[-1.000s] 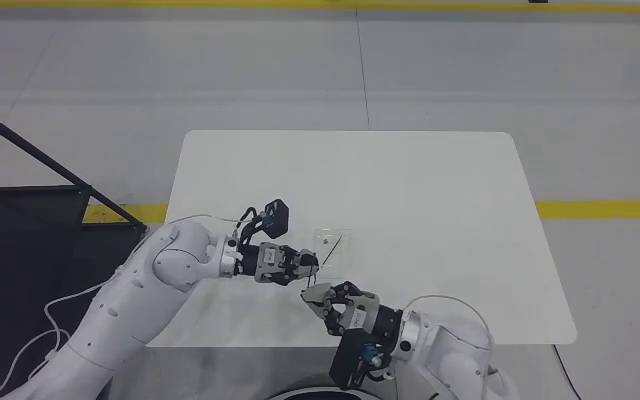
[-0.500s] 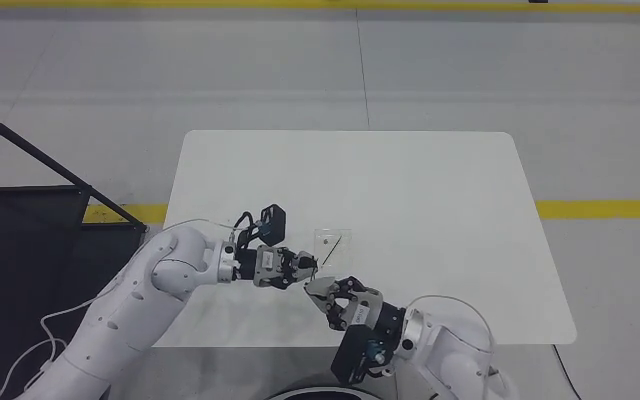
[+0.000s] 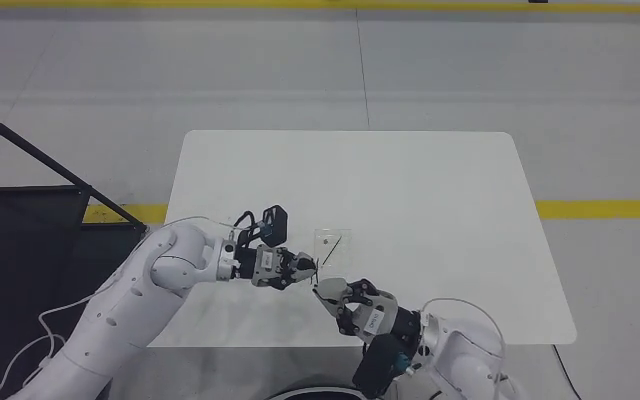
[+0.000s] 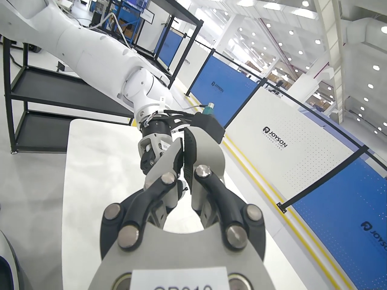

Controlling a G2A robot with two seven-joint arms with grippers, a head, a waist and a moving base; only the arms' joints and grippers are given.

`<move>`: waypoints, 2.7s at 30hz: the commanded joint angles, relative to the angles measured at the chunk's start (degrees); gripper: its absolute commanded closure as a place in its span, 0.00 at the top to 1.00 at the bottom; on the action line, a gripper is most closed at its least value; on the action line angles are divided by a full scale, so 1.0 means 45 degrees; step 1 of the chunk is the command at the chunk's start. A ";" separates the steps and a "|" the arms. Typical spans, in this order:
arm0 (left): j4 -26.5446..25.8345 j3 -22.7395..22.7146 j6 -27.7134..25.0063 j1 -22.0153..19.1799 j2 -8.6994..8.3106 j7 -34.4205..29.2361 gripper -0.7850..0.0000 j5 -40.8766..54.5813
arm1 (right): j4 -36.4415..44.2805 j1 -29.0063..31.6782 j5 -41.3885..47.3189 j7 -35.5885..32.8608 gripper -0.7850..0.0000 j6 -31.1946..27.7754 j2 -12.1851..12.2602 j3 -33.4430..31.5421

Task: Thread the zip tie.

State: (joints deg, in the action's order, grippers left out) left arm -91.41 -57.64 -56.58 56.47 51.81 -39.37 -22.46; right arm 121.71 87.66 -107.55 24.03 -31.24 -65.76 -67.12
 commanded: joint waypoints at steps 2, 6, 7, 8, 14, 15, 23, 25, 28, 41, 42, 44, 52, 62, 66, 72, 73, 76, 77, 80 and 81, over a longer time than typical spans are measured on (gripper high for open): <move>-0.0076 0.0116 0.0187 -0.0389 -0.0063 -0.0898 0.00 0.0520 | 0.0108 0.0248 0.0087 0.0607 0.00 -0.0252 0.0097 -0.0308; -0.0091 0.0135 0.0240 -0.0437 -0.0069 -0.1005 0.00 0.0579 | 0.0120 0.0287 0.0111 0.0621 0.00 -0.0247 0.0105 -0.0346; -0.0091 0.0135 0.0240 -0.0437 -0.0069 -0.1005 0.00 0.0579 | 0.0120 0.0287 0.0111 0.0621 0.00 -0.0247 0.0105 -0.0346; -0.0091 0.0135 0.0240 -0.0437 -0.0069 -0.1005 0.00 0.0579 | 0.0120 0.0287 0.0111 0.0621 0.00 -0.0247 0.0105 -0.0346; -0.0162 0.0161 0.0393 -0.0368 -0.0062 -0.0917 0.00 0.0456 | 0.0110 0.0282 0.0102 0.0506 0.00 -0.0269 0.0106 -0.0282; -0.0225 0.0190 0.0458 -0.0348 -0.0058 -0.0888 0.00 0.0303 | 0.0105 0.0218 0.0084 0.0465 0.00 -0.0380 0.0112 -0.0216; -0.0203 0.0337 0.0159 -0.0535 -0.0040 -0.0604 0.00 0.0085 | -0.0194 -0.0216 -0.0177 0.0785 0.00 -0.1238 0.0234 -0.0103; -0.0178 0.0378 0.0129 -0.0580 -0.0039 -0.0567 0.00 0.0077 | -0.0199 -0.0270 -0.0295 0.0764 0.00 -0.1317 0.0257 -0.0018; -0.0168 0.0398 0.0118 -0.0607 -0.0037 -0.0520 0.00 0.0088 | -0.0260 -0.0362 -0.0377 0.0622 0.00 -0.1230 0.0271 0.0098; -0.0168 0.0398 0.0118 -0.0607 -0.0037 -0.0520 0.00 0.0088 | -0.0470 -0.0527 -0.0177 0.0191 0.00 -0.0282 0.0286 0.0305; -0.0168 0.0398 0.0118 -0.0607 -0.0037 -0.0520 0.00 0.0088 | -0.0485 -0.0543 -0.0168 0.0198 0.00 -0.0279 0.0292 0.0311; -0.0168 0.0398 0.0118 -0.0607 -0.0037 -0.0520 0.00 0.0088 | -0.0514 -0.0561 -0.0119 0.0222 0.00 -0.0262 0.0303 0.0324; -0.0168 0.0398 0.0118 -0.0607 -0.0037 -0.0520 0.00 0.0088 | -0.0567 -0.0671 -0.0134 0.0131 0.00 -0.0199 0.0343 0.0439; -0.0168 0.0398 0.0118 -0.0607 -0.0037 -0.0520 0.00 0.0088 | -0.0581 -0.0739 -0.0086 -0.0072 0.00 -0.0006 0.0380 0.0559; -0.0168 0.0398 0.0118 -0.0607 -0.0037 -0.0520 0.00 0.0088 | -0.0617 -0.0782 -0.0045 -0.0156 0.00 0.0026 0.0394 0.0590; -0.0168 0.0398 0.0118 -0.0607 -0.0037 -0.0520 0.00 0.0088 | -0.0639 -0.0807 0.0001 -0.0283 0.00 0.0131 0.0416 0.0610; -0.0168 0.0398 0.0118 -0.0607 -0.0037 -0.0520 0.00 0.0088 | -0.0644 -0.0803 0.0008 -0.0352 0.00 0.0205 0.0417 0.0600; -0.0168 0.0398 0.0118 -0.0607 -0.0037 -0.0520 0.00 0.0088 | -0.0629 -0.0806 0.0022 -0.0414 0.00 0.0268 0.0424 0.0641; -0.0168 0.0398 0.0118 -0.0607 -0.0037 -0.0520 0.00 0.0088 | -0.0629 -0.0813 0.0016 -0.0430 0.00 0.0288 0.0427 0.0645; -0.0168 0.0398 0.0118 -0.0607 -0.0037 -0.0520 0.00 0.0088 | -0.0594 -0.0770 -0.0035 -0.0504 0.00 0.0643 0.0427 0.0633; -0.0168 0.0398 0.0118 -0.0607 -0.0037 -0.0520 0.00 0.0088 | -0.0575 -0.0743 -0.0063 -0.0522 0.00 0.0710 0.0428 0.0654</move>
State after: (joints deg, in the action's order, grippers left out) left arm -92.17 -55.86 -56.05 53.74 51.65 -41.71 -22.07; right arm 119.05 84.21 -107.70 21.77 -28.42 -63.83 -64.24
